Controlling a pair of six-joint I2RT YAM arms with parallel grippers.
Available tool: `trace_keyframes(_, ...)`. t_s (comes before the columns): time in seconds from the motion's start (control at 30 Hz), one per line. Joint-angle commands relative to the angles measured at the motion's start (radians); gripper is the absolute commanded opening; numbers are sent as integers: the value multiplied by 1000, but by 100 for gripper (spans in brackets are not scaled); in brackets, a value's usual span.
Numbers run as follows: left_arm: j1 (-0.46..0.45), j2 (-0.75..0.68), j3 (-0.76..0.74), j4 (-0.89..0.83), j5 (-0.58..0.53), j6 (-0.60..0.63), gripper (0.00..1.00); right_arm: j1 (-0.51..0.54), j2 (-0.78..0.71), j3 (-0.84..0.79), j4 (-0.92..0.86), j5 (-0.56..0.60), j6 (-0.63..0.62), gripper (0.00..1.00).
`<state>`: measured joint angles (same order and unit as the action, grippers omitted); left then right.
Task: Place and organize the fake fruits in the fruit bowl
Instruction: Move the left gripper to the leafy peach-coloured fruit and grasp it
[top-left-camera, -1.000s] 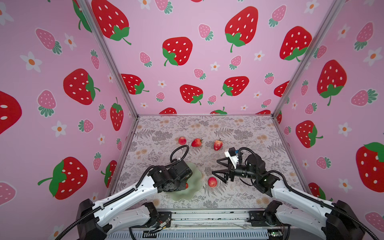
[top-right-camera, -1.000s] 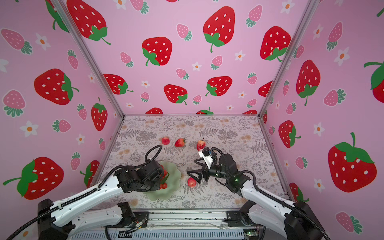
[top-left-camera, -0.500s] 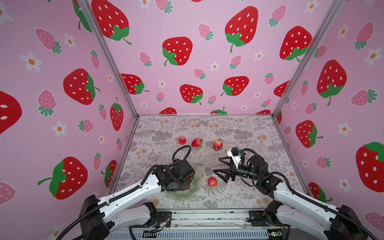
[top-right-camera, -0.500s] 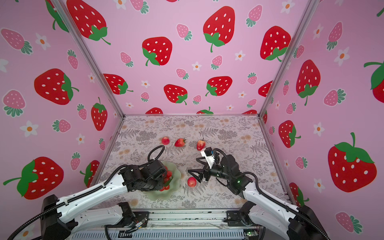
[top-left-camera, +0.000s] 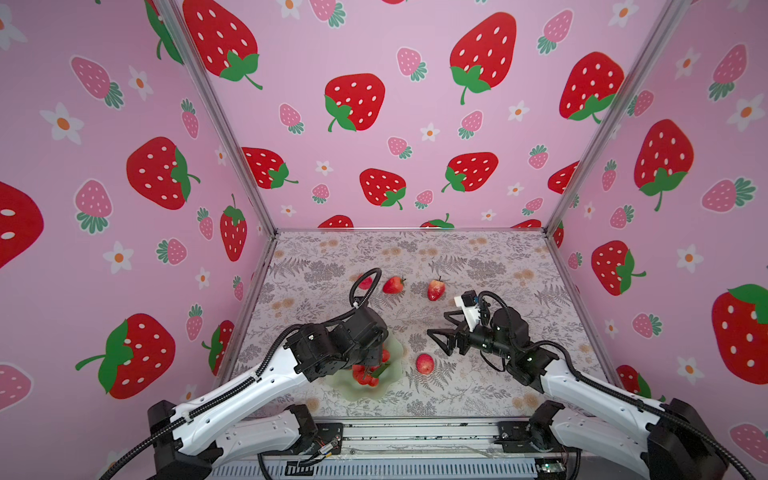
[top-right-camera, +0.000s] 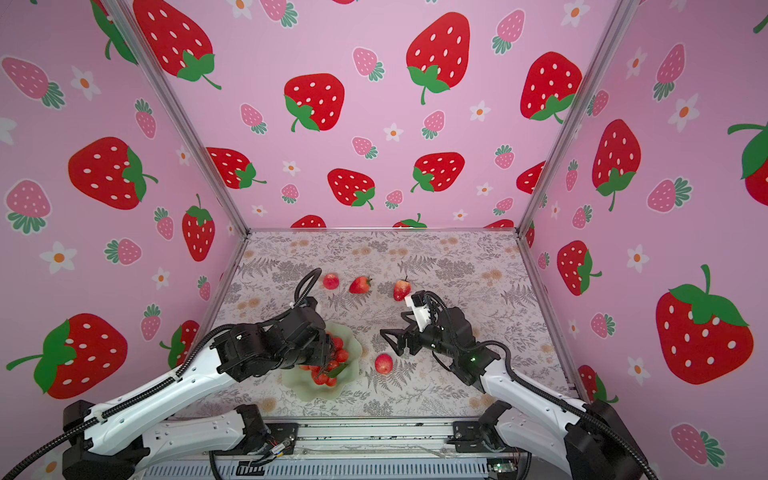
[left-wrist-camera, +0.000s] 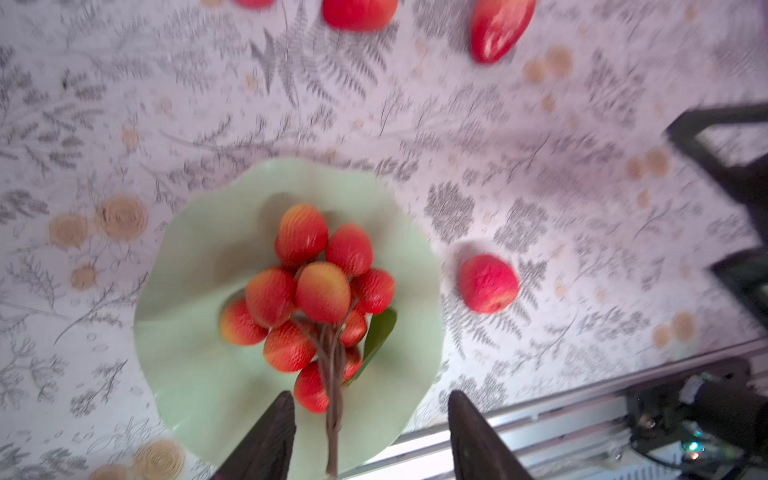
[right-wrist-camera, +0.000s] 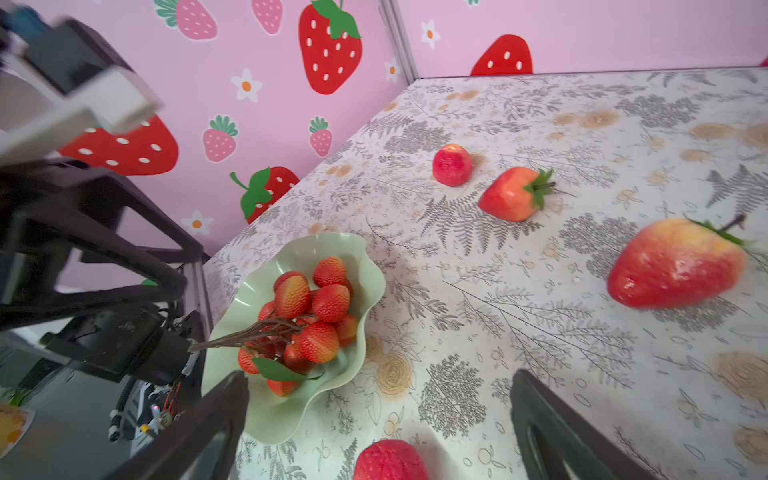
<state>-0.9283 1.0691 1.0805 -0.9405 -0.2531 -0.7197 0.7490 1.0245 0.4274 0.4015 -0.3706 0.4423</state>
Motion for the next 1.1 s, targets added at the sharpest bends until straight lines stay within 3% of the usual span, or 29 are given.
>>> trace_keyframes(0.0, 52, 106, 110, 134, -76, 318, 70, -36, 18, 43, 4, 49, 42, 99)
trace_keyframes(0.17, 247, 365, 277, 279, 258, 768, 73, -120, 70, 72, 19, -37, 70, 99)
trace_keyframes(0.33, 377, 619, 433, 332, 315, 1003, 76, -133, 45, 56, 4, -58, 64, 99)
trace_keyframes(0.47, 470, 768, 497, 380, 463, 1078, 78, -132, -21, 19, -22, -55, 69, 99)
trace_keyframes(0.67, 494, 959, 648, 307, 449, 1167, 79, -133, -98, -5, -67, -59, 44, 99)
trace_keyframes(1.07, 494, 1071, 702, 277, 413, 1239, 81, -133, -74, 8, -48, -140, 12, 99)
